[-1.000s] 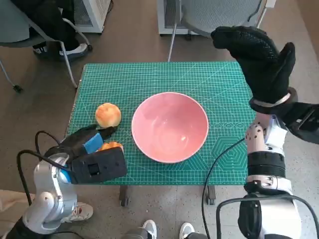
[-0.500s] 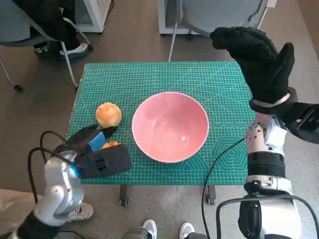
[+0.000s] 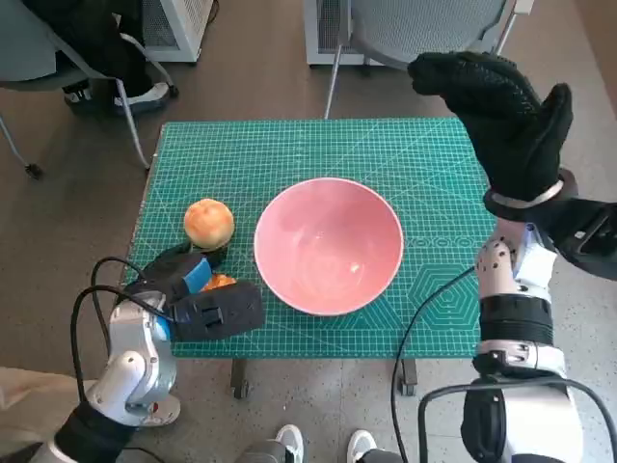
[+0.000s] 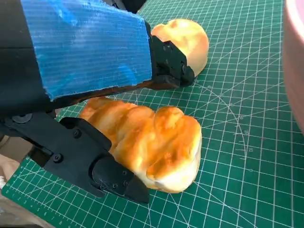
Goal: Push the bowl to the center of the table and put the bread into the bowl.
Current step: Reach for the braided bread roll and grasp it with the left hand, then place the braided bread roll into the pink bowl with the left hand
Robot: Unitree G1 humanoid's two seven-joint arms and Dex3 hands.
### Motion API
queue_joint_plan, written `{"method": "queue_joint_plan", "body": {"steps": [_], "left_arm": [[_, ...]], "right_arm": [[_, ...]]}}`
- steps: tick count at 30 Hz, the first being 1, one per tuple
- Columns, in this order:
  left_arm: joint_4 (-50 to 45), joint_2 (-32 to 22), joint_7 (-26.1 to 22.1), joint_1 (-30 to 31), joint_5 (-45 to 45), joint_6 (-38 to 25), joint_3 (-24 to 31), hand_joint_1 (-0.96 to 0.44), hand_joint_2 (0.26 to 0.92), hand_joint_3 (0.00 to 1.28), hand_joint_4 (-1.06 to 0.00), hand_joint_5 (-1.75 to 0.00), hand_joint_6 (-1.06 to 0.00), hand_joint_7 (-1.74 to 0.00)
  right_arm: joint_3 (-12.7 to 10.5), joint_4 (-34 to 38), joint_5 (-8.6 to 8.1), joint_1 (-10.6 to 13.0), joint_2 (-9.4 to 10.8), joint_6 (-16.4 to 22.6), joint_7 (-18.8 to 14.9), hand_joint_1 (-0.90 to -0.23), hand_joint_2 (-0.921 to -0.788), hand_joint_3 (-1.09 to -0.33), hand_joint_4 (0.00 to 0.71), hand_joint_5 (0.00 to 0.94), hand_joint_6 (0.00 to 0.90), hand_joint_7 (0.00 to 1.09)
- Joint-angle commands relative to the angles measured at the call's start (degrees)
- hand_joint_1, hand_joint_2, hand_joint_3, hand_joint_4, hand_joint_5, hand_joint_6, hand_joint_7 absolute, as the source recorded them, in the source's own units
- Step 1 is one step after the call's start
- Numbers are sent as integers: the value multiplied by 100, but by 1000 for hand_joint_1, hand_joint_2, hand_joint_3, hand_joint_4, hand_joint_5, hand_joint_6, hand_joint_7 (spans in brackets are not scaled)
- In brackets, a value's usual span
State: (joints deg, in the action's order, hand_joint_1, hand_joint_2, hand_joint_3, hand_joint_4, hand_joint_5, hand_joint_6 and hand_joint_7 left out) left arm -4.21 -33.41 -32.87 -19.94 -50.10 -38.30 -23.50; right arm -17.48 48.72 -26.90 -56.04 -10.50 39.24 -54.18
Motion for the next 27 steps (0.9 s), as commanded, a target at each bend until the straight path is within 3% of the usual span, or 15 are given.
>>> {"method": "queue_joint_plan", "body": {"steps": [1, 2, 5, 7, 10, 16, 27], "left_arm": [[241, 17, 94, -101, -196, 20, -64, 225, 687, 417, -517, -1018, -636, -80], [239, 5, 111, -92, -220, 37, -68, 294, 619, 595, -554, -1199, -702, -102], [206, -28, 129, -58, -290, 73, -58, 98, 657, 594, -556, -1318, -608, -937], [161, -43, 135, -35, -318, 89, -40, 51, 666, 603, -548, -1356, -576, -1148], [-22, -88, 143, 52, -325, 133, 38, 22, 697, 573, -518, -1526, -594, -1106], [-513, -168, 64, 235, -270, 194, 266, 4, 753, 443, -570, -1494, -624, -1059], [-1328, -226, -64, 541, -132, 344, 739, 3, 759, 399, -628, -1420, -639, -1050]], "right_arm": [[8, -43, -38, 152, -26, -106, -42, -671, -921, -789, 308, 2, 409, 9], [9, -59, -38, 161, -25, -113, -39, -671, -921, -789, 308, 3, 410, 10], [19, -122, -39, 194, -12, -132, -27, -673, -921, -788, 311, 3, 413, 11], [20, -147, -44, 208, -8, -148, -26, -673, -921, -787, 311, 3, 414, 11], [21, -169, -54, 220, -5, -175, -27, -677, -921, -786, 312, 3, 415, 11], [24, -186, -44, 225, -4, -195, -9, -682, -921, -786, 312, 3, 416, 11], [33, -189, -27, 241, 17, -167, 15, -678, -921, -786, 318, 4, 416, 10]]}}
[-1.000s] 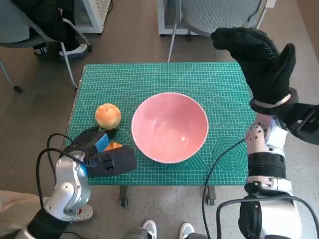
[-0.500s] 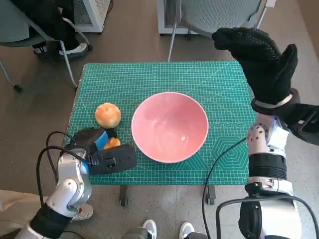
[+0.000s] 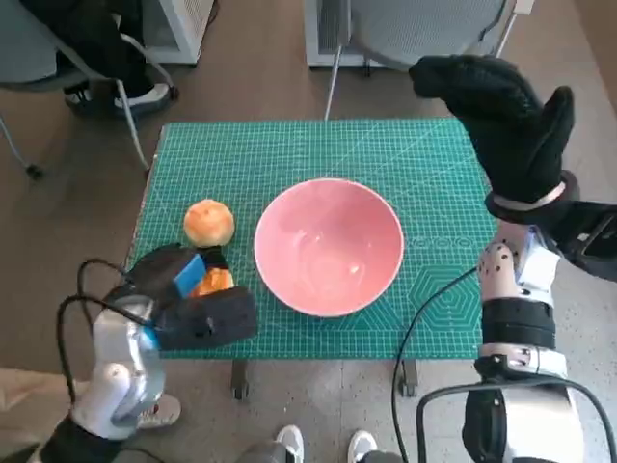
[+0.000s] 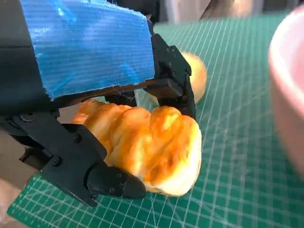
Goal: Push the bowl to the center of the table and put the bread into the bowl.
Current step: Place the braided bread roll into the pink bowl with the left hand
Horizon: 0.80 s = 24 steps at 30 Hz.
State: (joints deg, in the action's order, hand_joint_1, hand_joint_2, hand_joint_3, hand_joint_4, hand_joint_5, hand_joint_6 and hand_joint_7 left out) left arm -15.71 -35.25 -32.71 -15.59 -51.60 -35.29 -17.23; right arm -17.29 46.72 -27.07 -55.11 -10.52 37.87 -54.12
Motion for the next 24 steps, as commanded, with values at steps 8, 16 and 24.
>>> {"method": "queue_joint_plan", "body": {"steps": [8, 16, 24], "left_arm": [[-1050, -102, -218, 237, 157, 112, 639, 6, 745, 387, -664, -1399, -703, -956], [-1684, -68, -258, 164, 465, 313, 1129, 6, 829, 189, -733, -1287, -734, -899], [-1942, -51, -286, -343, 641, 517, 1306, 4, 853, 124, -773, -1206, -728, -932]], "right_arm": [[15, 68, -23, 142, 35, -36, -22, -674, -921, -787, 319, 3, 415, 9], [3, 92, -58, 116, 33, -82, -58, -674, -921, -785, 320, 3, 411, 7], [8, 72, -54, 115, 32, -74, -41, -675, -921, -783, 323, 3, 410, 6]]}}
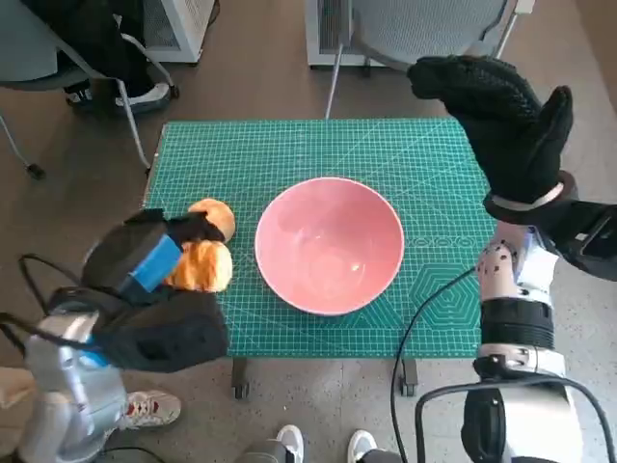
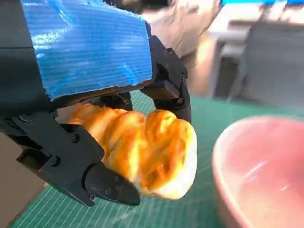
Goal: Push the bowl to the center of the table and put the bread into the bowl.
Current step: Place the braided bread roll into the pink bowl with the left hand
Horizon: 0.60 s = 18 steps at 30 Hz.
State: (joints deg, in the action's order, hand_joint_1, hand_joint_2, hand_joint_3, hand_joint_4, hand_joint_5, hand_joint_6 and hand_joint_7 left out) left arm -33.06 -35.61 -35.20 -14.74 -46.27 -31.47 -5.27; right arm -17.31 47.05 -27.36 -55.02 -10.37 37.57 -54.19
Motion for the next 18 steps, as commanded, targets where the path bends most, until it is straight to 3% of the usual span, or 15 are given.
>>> {"method": "queue_joint_plan", "body": {"steps": [1, 8, 12, 18], "left_arm": [[-200, -11, -37, -527, 104, 165, 91, 4, 854, 121, -776, -1201, -728, -935], [-104, 45, -48, -881, 54, 269, -10, 3, 858, 110, -787, -1175, -720, -957], [160, 288, -24, -1662, -167, 468, -513, 3, 859, 107, -789, -1164, -715, -971], [830, 713, 272, -2185, -191, 860, -1003, 3, 888, 62, -783, -1161, -700, -994]], "right_arm": [[12, 26, -24, 111, 19, -44, -31, -675, -921, -783, 323, 3, 410, 6], [17, 3, -23, 122, 22, -34, -26, -677, -921, -783, 324, 3, 411, 5], [27, -42, -21, 153, 43, -6, -20, -677, -921, -783, 324, 2, 411, 5], [38, -102, -24, 196, 52, -6, 6, -677, -921, -785, 325, 2, 412, 5]]}}
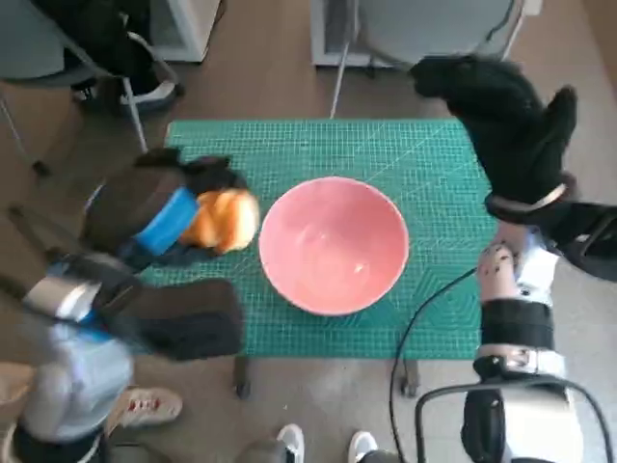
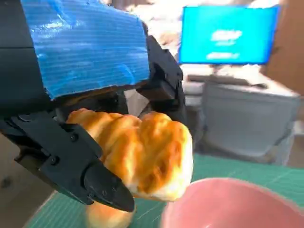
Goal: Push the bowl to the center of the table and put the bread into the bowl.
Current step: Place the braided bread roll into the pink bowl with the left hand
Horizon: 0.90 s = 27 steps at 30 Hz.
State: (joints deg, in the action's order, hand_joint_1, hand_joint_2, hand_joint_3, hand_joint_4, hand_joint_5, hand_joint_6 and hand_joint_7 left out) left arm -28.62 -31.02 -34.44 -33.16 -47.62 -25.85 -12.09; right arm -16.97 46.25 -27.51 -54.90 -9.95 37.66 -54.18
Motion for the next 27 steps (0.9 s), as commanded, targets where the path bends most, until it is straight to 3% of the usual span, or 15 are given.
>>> {"method": "queue_joint_plan", "body": {"steps": [1, 7, 14, 18, 21, 24, 27], "left_arm": [[530, 329, 254, -430, -49, 377, -403, 3, 889, 60, -781, -1167, -701, -989], [1122, 654, 371, -767, -47, 591, -659, 3, 904, 63, -724, -1264, -699, -959], [2209, 1288, 399, -1354, -148, 588, -1185, 2, 906, 84, -718, -1218, -629, -1093], [2626, 1531, 447, -1515, -24, 676, -1271, 2, 761, 368, -693, -1296, -616, -1136], [2958, 1695, 573, -1573, 156, 852, -1291, 4, 652, 603, -605, -1499, -634, -1115], [3151, 1759, 634, -1607, 200, 959, -1335, 6, 606, 710, -555, -1600, -635, -1120], [3340, 1825, 674, -1636, 225, 1060, -1385, 4, 635, 701, -518, -1507, -548, -1329]], "right_arm": [[4, -29, -8, 189, 7, -14, 9, -677, -921, -785, 325, 2, 412, 5], [9, -86, -7, 229, -4, -34, 28, -676, -921, -787, 325, 2, 412, 5], [21, -253, -8, 331, -61, -104, 101, -687, -921, -788, 323, 0, 410, 4], [32, -352, -24, 381, -89, -169, 132, -695, -921, -784, 323, 0, 409, 3], [40, -425, -27, 420, -95, -210, 156, -696, -921, -782, 329, 3, 409, 3], [47, -475, -21, 447, -96, -232, 175, -696, -921, -781, 333, 5, 409, 3], [56, -527, -14, 477, -97, -249, 193, -695, -921, -783, 337, 6, 408, 3]]}}
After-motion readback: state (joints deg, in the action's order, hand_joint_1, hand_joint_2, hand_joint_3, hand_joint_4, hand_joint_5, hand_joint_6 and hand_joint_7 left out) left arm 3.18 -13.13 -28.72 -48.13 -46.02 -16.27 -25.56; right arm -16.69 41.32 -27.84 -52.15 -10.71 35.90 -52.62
